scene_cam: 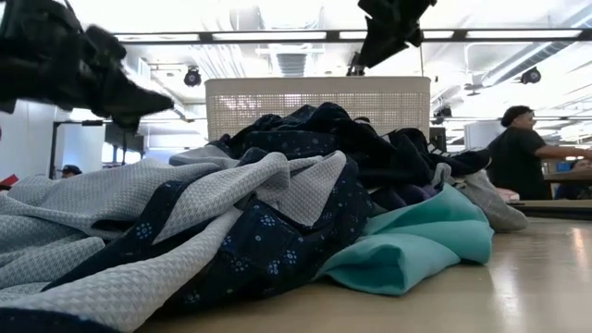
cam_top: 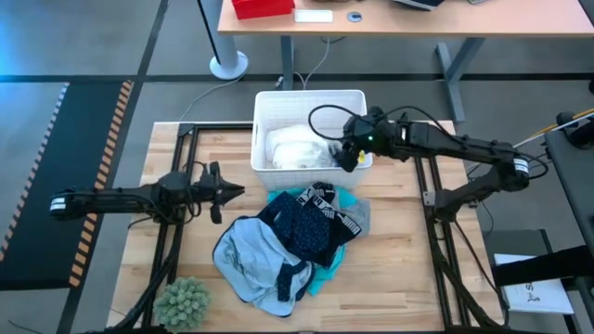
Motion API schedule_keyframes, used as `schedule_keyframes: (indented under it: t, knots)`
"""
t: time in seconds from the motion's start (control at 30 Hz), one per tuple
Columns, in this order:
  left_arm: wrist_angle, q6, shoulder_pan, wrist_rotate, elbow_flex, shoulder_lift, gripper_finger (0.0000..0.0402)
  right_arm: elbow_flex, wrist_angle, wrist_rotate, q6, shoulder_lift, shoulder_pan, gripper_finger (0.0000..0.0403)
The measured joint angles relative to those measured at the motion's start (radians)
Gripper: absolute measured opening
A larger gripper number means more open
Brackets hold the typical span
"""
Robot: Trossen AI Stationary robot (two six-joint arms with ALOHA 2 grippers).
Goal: Sort clothes
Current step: Put the blue polo shirt into the white bin
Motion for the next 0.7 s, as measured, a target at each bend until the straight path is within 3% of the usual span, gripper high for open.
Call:
schedule_keyframes:
  t: [0.17,0.3,0.53,0.7]
  knots:
    - [-0.005,0.102,0.000,0.055,0.072,0.013,0.0067,-0.001,0.002,0.006,0.008,-0.016,0.000,0.0235]
    - [-0.060,0.132,0.000,0.160,0.161,0.059,0.0101,-0.001,-0.001,-0.002,0.019,-0.062,0.013,0.0263]
    - [-0.300,0.160,-0.050,0.208,0.345,0.217,0.0168,-0.001,-0.019,-0.002,0.063,-0.120,0.082,0.0271]
    - [-0.360,0.204,-0.104,0.197,0.418,0.347,0.0197,-0.001,-0.042,-0.002,0.082,-0.128,0.142,0.0262]
